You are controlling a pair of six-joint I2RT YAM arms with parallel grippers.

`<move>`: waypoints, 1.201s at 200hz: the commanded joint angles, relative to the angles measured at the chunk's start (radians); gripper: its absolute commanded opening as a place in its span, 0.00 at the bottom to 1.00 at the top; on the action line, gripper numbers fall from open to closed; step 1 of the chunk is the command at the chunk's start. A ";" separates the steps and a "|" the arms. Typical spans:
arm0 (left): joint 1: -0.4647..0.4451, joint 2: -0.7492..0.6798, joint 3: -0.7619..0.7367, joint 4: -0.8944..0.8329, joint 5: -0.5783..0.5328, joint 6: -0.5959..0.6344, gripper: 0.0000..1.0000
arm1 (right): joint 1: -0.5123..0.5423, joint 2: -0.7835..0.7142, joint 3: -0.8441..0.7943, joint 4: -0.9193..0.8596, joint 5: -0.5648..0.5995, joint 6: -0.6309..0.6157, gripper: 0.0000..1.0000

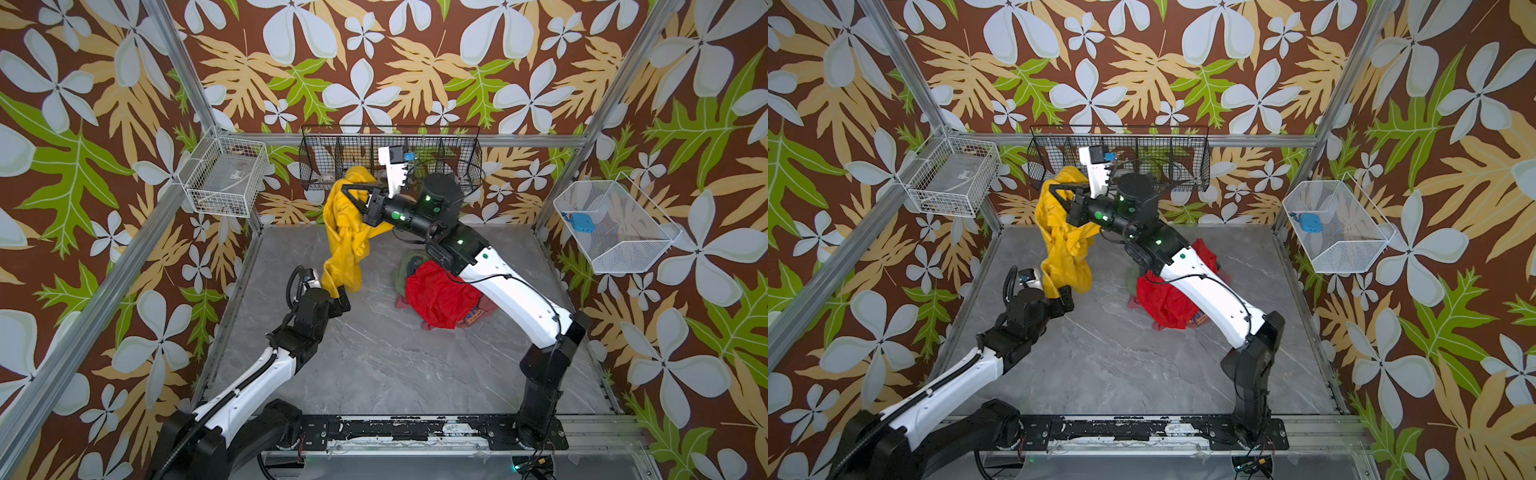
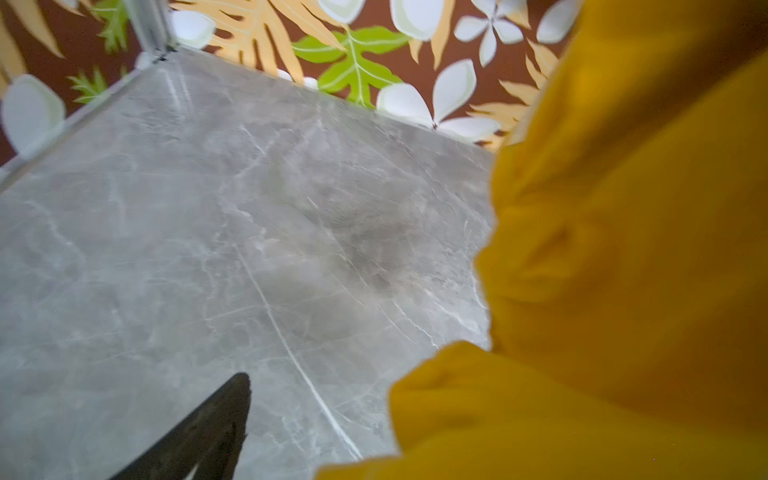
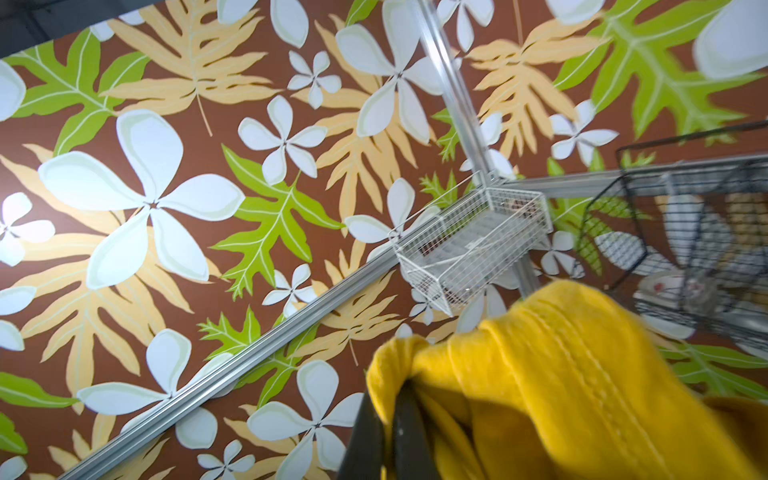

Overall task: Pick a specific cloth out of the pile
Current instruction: 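Carry the yellow shirt with the right gripper across toward the left gripper's side, then lower the yellow shirt onto the table and open the right gripper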

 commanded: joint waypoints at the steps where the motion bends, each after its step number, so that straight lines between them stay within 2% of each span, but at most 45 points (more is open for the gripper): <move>1: 0.059 -0.068 -0.020 -0.086 -0.097 -0.087 1.00 | 0.023 0.076 0.042 0.028 -0.055 -0.013 0.00; 16: 0.088 -0.087 -0.006 -0.190 -0.131 -0.133 1.00 | 0.025 0.104 0.005 0.023 -0.041 -0.025 0.00; 42: 0.089 -0.104 0.021 -0.283 -0.167 -0.149 1.00 | 0.025 0.106 -0.118 0.023 -0.003 -0.025 0.00; 77: 0.088 -0.165 0.026 -0.288 -0.208 -0.140 1.00 | 0.025 0.100 -0.388 0.025 -0.023 0.006 0.00; 108: 0.088 -0.158 0.048 -0.278 -0.186 -0.107 1.00 | 0.029 0.128 -0.546 0.017 -0.050 0.004 0.00; 143: 0.089 -0.115 0.063 -0.301 -0.162 -0.148 1.00 | 0.062 0.160 -0.574 -0.012 -0.085 -0.029 0.00; 167: 0.090 -0.110 0.072 -0.289 -0.114 -0.117 1.00 | 0.080 0.187 -0.575 -0.057 -0.067 -0.036 0.01; 173: 0.089 -0.103 0.080 -0.302 -0.118 -0.114 1.00 | 0.080 0.188 -0.589 -0.058 -0.049 -0.030 0.07; 180: 0.089 -0.096 0.092 -0.322 -0.132 -0.115 1.00 | 0.080 0.187 -0.603 -0.058 -0.031 -0.025 0.20; 200: 0.091 -0.070 0.116 -0.368 -0.139 -0.118 1.00 | 0.079 0.196 -0.602 -0.093 0.010 -0.021 0.39; 219: 0.093 -0.034 0.132 -0.434 -0.081 -0.156 1.00 | 0.072 0.187 -0.603 -0.110 0.060 -0.031 0.46; 240: 0.093 0.013 0.125 -0.502 -0.018 -0.208 1.00 | 0.064 0.147 -0.607 -0.108 0.129 -0.062 0.79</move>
